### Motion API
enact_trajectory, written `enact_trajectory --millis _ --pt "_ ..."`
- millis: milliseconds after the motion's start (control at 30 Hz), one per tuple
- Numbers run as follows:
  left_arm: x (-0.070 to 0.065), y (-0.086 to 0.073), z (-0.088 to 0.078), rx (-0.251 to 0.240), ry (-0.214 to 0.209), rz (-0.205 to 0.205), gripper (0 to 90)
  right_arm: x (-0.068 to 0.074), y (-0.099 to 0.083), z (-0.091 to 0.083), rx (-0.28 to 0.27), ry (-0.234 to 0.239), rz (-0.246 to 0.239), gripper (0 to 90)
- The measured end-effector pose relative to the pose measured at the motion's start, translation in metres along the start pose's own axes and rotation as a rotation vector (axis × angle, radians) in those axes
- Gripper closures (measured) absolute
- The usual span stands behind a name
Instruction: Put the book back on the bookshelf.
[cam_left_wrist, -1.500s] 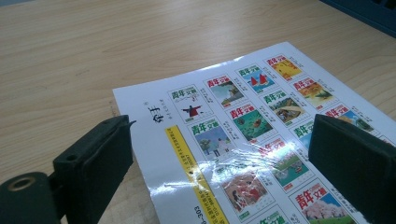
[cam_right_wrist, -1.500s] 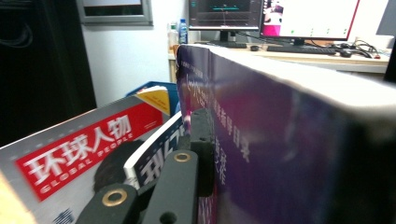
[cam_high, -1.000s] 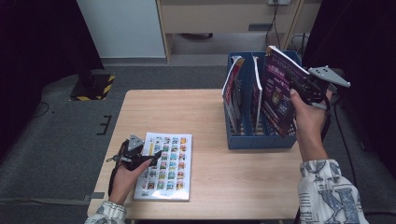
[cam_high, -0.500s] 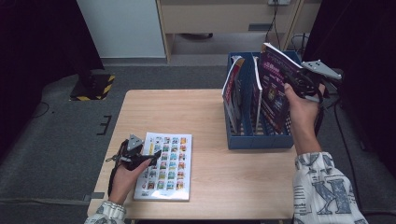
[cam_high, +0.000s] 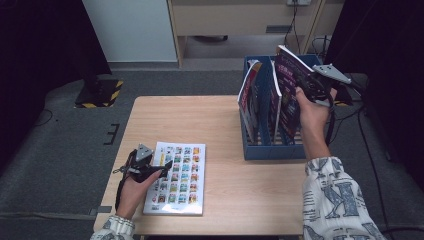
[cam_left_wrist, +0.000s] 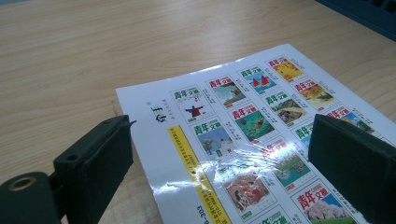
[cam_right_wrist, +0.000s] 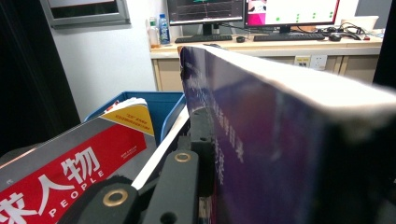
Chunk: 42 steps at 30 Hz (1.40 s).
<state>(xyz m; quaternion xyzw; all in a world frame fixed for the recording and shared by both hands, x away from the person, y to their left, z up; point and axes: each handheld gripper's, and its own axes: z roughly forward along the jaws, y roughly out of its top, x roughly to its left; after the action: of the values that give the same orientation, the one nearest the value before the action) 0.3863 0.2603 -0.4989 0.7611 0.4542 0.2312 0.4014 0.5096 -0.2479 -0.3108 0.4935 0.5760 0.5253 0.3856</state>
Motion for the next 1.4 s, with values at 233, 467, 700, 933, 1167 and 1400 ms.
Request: enact_trajectory --millis 233,467,700,933,1167,1400 --pt "-0.001 0.000 0.001 0.007 -0.003 0.004 6.4 0.001 -0.012 0.006 -0.024 -0.007 0.010 83.9" --pt "-0.003 0.000 0.003 0.012 -0.007 0.014 6.4 0.002 -0.020 0.009 -0.041 -0.025 -0.003 84.0" --pt "-0.002 0.000 0.002 0.011 -0.007 0.016 6.6 0.003 -0.030 0.012 -0.042 -0.023 -0.016 84.0" --pt "-0.003 0.000 0.003 0.015 -0.007 0.021 7.0 -0.001 -0.038 0.014 -0.038 -0.032 -0.009 84.0" --pt "-0.003 0.000 0.004 0.014 -0.007 0.022 7.0 -0.002 -0.048 0.017 -0.038 -0.042 -0.008 84.0" --pt "-0.002 0.000 0.003 0.011 -0.007 0.021 7.0 -0.001 -0.055 0.019 -0.035 -0.045 -0.024 84.0"
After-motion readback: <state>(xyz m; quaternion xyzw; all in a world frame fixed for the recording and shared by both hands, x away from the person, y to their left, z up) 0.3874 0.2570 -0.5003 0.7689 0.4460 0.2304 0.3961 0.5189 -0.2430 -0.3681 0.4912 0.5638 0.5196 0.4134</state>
